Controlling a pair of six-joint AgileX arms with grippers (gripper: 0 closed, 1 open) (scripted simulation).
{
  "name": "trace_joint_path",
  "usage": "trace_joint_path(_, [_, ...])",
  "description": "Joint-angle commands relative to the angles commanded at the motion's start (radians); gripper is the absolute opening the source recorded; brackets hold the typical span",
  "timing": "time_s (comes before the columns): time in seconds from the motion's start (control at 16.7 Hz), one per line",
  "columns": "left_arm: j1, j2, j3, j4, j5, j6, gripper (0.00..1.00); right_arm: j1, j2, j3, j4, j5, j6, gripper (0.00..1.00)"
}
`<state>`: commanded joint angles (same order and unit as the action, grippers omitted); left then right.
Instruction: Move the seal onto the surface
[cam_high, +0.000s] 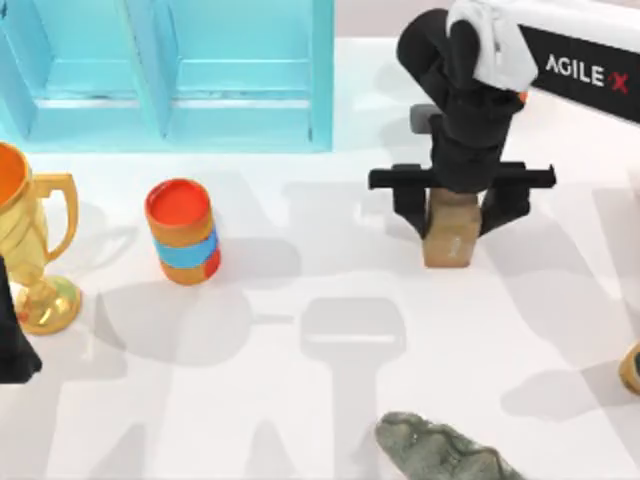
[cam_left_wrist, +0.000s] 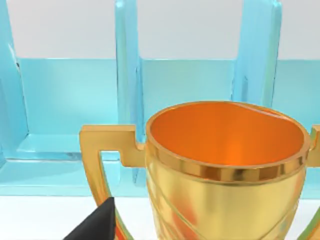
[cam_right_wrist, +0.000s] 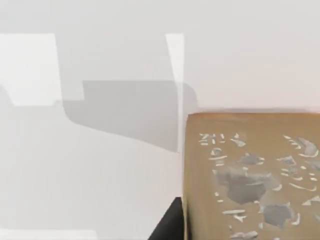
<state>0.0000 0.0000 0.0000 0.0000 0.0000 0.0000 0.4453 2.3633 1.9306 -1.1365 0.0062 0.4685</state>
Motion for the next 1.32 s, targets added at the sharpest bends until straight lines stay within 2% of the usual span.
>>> trace_joint_path(0.18, [0.000, 0.000, 0.000, 0.000, 0.000, 0.000, 1.00, 0.000, 0.000, 0.000, 0.000, 0.000, 0.000, 0.98])
trace_joint_path(0.24, [0.000, 0.000, 0.000, 0.000, 0.000, 0.000, 1.00, 0.000, 0.000, 0.000, 0.000, 0.000, 0.000, 1.00])
trace_joint_path(0.9, [0.000, 0.000, 0.000, 0.000, 0.000, 0.000, 1.00, -0.001, 0.014, 0.037, -0.036, 0.000, 0.000, 1.00])
trace_joint_path(1.08, [0.000, 0.000, 0.000, 0.000, 0.000, 0.000, 1.00, 0.002, 0.053, 0.168, -0.153, 0.000, 0.001, 1.00])
trace_joint_path(1.32, [0.000, 0.000, 0.000, 0.000, 0.000, 0.000, 1.00, 0.003, 0.115, 0.477, -0.379, 0.001, 0.000, 1.00])
